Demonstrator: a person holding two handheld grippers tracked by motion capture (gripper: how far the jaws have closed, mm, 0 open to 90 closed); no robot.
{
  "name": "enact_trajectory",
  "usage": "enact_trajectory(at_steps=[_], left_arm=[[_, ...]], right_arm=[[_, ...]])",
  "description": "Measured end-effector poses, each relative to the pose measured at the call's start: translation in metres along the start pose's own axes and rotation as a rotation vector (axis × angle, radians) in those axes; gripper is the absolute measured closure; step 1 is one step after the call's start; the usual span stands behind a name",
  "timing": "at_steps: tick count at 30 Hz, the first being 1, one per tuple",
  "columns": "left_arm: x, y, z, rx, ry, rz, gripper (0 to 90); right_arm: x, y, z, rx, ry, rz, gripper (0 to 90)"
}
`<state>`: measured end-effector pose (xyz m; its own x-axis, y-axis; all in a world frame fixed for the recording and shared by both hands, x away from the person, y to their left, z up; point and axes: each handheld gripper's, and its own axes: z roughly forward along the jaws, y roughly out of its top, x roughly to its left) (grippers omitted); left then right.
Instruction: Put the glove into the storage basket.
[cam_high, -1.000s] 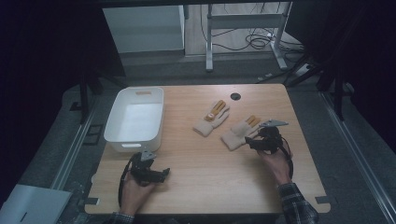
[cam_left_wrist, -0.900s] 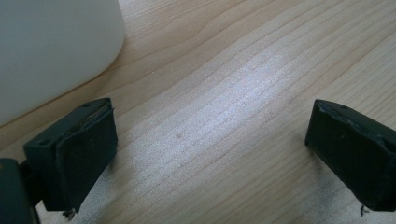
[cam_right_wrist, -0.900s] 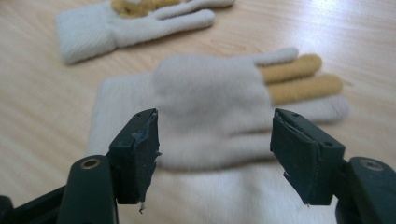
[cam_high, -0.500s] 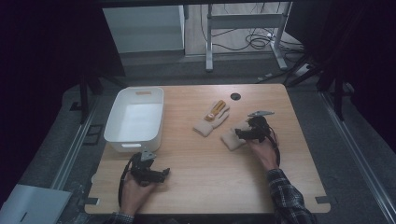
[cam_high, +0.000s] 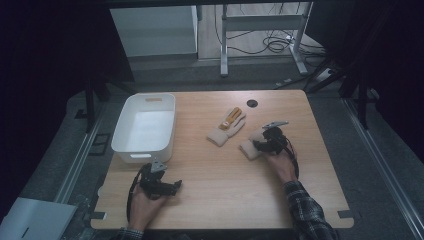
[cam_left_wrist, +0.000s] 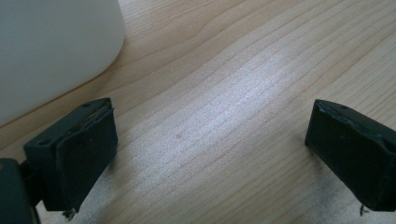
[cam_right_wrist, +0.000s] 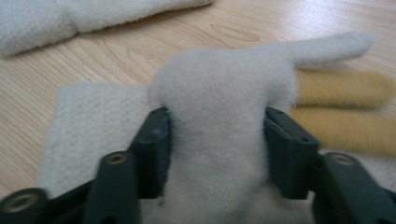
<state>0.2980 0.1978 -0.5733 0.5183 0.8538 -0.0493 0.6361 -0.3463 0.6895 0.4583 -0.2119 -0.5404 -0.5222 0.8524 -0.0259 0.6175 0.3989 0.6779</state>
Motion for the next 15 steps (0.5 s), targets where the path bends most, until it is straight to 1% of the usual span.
enact_trajectory(at_steps=[1,2,4,7,8,11,15], left_arm=[[0.000,0.000,0.000,0.000,0.000,0.000,2.5],[0.000,0.000,0.000,-0.003,0.001,-0.003,2.5],[0.000,0.000,0.000,-0.002,0.001,-0.002,2.5],[0.000,0.000,0.000,-0.001,0.000,-0.001,2.5],[0.000,0.000,0.000,-0.001,0.001,-0.001,2.5],[0.000,0.000,0.000,-0.001,0.001,-0.001,2.5],[0.000,0.000,0.000,-0.002,0.000,-0.003,2.5]], right_arm=[[0.000,0.000,0.000,0.000,0.000,0.000,49.7],[0.000,0.000,0.000,-0.002,0.002,0.001,51.8],[-0.001,-0.001,-0.002,-0.006,-0.003,0.001,59.9],[-0.002,-0.004,-0.004,-0.015,0.014,0.007,73.4],[-0.002,-0.005,-0.005,-0.018,0.016,0.010,75.4],[-0.003,-0.006,-0.008,-0.019,0.020,0.002,78.9],[-0.004,-0.005,-0.012,-0.021,0.034,-0.001,79.4]])
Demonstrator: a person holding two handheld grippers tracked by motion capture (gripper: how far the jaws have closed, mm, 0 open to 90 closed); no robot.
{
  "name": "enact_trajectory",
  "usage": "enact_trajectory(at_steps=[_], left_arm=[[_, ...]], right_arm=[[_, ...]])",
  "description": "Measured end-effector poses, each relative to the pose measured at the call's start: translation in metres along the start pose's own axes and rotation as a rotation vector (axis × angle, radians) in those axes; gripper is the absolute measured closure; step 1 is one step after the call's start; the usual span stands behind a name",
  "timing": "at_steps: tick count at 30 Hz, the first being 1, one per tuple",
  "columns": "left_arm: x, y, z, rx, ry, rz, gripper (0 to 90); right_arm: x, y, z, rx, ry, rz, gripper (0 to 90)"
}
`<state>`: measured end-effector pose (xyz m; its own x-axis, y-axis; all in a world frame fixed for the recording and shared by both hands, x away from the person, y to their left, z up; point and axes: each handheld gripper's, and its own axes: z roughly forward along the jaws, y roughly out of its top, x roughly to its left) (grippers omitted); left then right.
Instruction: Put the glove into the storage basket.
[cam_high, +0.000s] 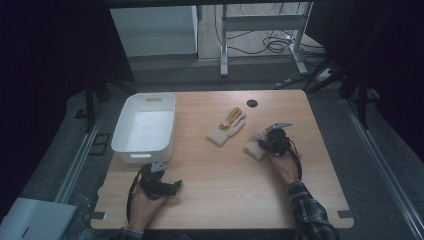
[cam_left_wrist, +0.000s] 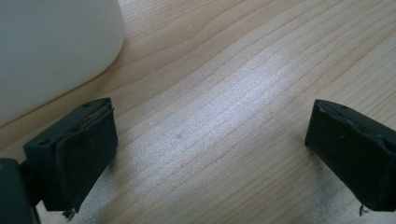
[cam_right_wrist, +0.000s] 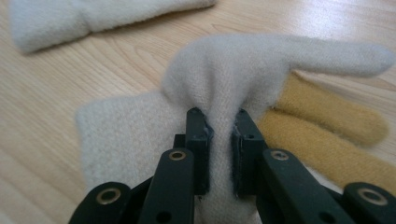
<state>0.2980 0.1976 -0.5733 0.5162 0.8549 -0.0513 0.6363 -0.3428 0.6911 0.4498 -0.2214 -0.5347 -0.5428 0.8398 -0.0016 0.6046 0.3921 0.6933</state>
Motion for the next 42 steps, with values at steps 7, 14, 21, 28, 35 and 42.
enact_trajectory(at_steps=[7,14,21,28,35,42], left_arm=[[0.000,0.000,0.000,0.001,0.000,0.001,2.5],[0.000,0.000,0.000,0.000,0.000,0.000,2.5],[0.000,0.000,0.000,0.000,-0.001,-0.001,2.6],[0.000,0.000,0.000,0.000,0.000,0.000,2.6],[0.000,0.000,0.000,-0.001,0.001,0.000,2.6],[0.000,0.000,0.000,0.000,0.001,0.000,2.6]], right_arm=[[0.005,0.005,-0.023,-0.028,0.044,-0.037,79.6],[0.021,0.007,-0.047,-0.054,0.111,-0.093,79.5],[0.052,0.003,-0.067,-0.064,0.195,-0.177,79.4],[0.086,-0.005,-0.064,-0.030,0.325,-0.255,79.0],[0.108,-0.031,-0.026,0.056,0.359,-0.327,64.8],[0.100,-0.029,-0.036,0.000,0.340,-0.275,44.0]])
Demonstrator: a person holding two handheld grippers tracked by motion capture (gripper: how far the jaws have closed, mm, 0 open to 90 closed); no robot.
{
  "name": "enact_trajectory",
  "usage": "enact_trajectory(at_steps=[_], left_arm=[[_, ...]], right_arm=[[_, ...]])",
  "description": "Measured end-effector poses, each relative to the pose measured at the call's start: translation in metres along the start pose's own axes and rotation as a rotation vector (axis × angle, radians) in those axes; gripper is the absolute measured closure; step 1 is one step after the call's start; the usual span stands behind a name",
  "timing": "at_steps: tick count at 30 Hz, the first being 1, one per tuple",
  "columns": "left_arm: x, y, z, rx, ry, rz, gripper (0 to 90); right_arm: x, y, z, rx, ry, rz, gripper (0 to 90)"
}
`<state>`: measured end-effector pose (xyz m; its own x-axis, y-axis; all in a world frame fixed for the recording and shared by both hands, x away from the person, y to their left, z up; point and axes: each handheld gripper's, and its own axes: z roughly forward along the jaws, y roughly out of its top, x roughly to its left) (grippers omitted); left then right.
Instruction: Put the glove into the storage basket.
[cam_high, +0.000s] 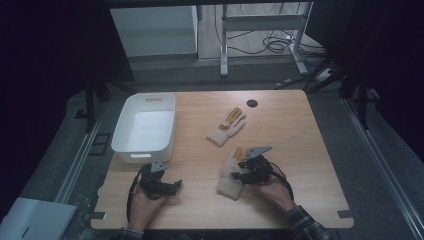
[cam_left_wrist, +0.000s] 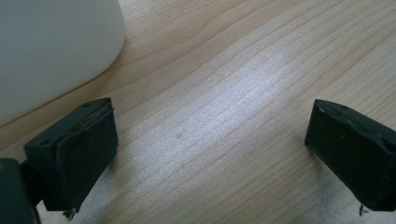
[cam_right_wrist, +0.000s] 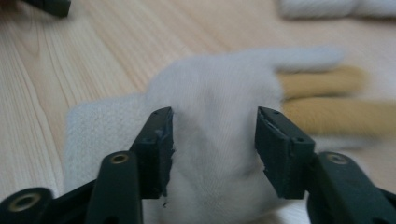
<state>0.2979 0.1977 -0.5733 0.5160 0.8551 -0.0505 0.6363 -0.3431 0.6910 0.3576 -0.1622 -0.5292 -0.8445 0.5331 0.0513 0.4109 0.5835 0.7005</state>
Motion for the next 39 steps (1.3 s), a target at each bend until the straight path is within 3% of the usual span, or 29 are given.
enact_trajectory(at_steps=[2,3,5,9,12,18,34,39], left_arm=[[0.000,0.000,0.000,0.004,0.000,0.004,2.6],[0.000,0.000,0.000,0.004,0.000,0.004,2.6],[0.000,0.000,0.000,0.001,0.000,0.001,2.6],[0.000,0.000,0.000,0.004,0.000,0.004,2.6],[0.000,0.000,0.000,0.001,0.000,0.001,2.6],[0.000,0.000,0.000,0.000,0.000,0.000,2.6],[0.000,0.000,0.000,0.000,0.000,0.000,2.6],[0.000,0.000,0.000,0.004,0.000,0.004,2.6]], right_arm=[[-0.004,0.002,-0.011,-0.020,-0.026,0.014,43.4],[-0.010,0.002,-0.022,-0.030,-0.070,0.030,44.3],[-0.012,0.002,-0.025,-0.035,-0.085,0.035,46.5],[-0.024,-0.011,-0.032,-0.005,-0.159,0.083,66.1],[-0.029,-0.024,-0.029,0.019,-0.181,0.113,70.6],[-0.036,-0.031,-0.019,0.026,-0.201,0.138,69.3],[-0.052,-0.004,0.014,0.015,-0.225,0.124,67.1],[-0.055,-0.002,0.011,0.013,-0.214,0.133,66.3]])
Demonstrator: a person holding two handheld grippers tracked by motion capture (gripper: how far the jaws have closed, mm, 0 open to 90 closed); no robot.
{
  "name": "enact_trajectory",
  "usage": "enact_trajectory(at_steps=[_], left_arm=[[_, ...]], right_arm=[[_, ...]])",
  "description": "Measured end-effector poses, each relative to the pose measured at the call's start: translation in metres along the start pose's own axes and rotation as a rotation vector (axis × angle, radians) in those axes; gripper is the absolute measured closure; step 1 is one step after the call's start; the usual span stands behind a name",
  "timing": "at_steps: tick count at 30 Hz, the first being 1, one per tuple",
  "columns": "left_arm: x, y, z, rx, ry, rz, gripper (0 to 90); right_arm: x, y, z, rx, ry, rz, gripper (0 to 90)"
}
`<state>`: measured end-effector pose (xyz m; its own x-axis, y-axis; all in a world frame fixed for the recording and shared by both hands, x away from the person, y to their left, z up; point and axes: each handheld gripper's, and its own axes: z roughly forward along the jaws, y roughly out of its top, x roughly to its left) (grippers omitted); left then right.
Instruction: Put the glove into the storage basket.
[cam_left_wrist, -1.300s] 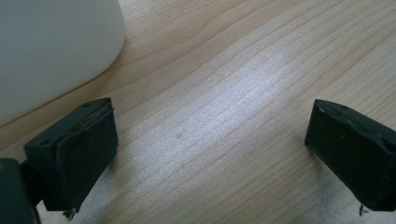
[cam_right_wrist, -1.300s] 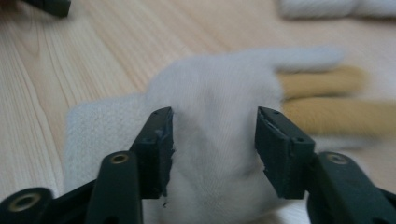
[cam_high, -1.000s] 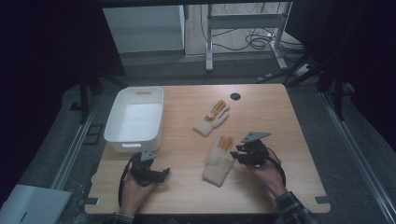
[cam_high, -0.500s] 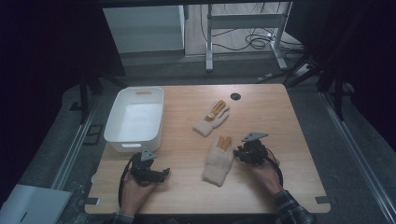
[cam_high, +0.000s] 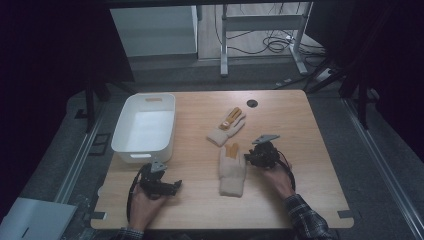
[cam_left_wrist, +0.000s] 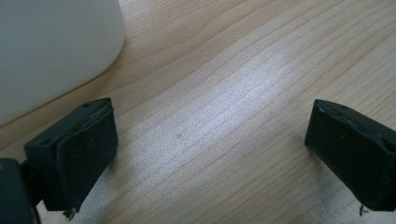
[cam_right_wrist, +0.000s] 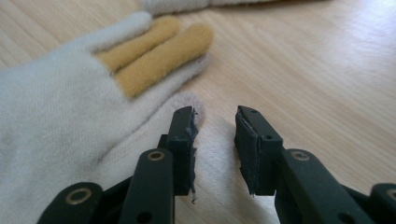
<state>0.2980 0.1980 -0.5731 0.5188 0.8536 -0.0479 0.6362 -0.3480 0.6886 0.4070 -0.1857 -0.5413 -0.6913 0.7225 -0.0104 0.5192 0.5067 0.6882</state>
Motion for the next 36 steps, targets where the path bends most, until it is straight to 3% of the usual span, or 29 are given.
enact_trajectory(at_steps=[6,13,18,30,36], left_arm=[[0.000,0.000,0.000,-0.002,0.000,-0.002,2.6],[0.000,0.000,0.000,-0.002,-0.001,0.000,2.6],[0.000,0.000,0.000,-0.002,-0.001,0.000,2.6],[0.000,0.000,0.000,-0.002,-0.001,0.000,2.6],[0.000,0.000,0.000,-0.002,-0.001,0.000,2.6]], right_arm=[[-0.009,0.016,-0.003,-0.043,0.015,0.027,59.6],[-0.014,0.053,0.017,-0.063,0.030,0.041,51.4],[-0.022,0.072,0.035,-0.074,0.011,0.060,46.6],[-0.021,0.107,0.077,-0.071,-0.010,-0.007,44.9],[-0.019,0.116,0.094,-0.053,-0.025,-0.006,41.1]])
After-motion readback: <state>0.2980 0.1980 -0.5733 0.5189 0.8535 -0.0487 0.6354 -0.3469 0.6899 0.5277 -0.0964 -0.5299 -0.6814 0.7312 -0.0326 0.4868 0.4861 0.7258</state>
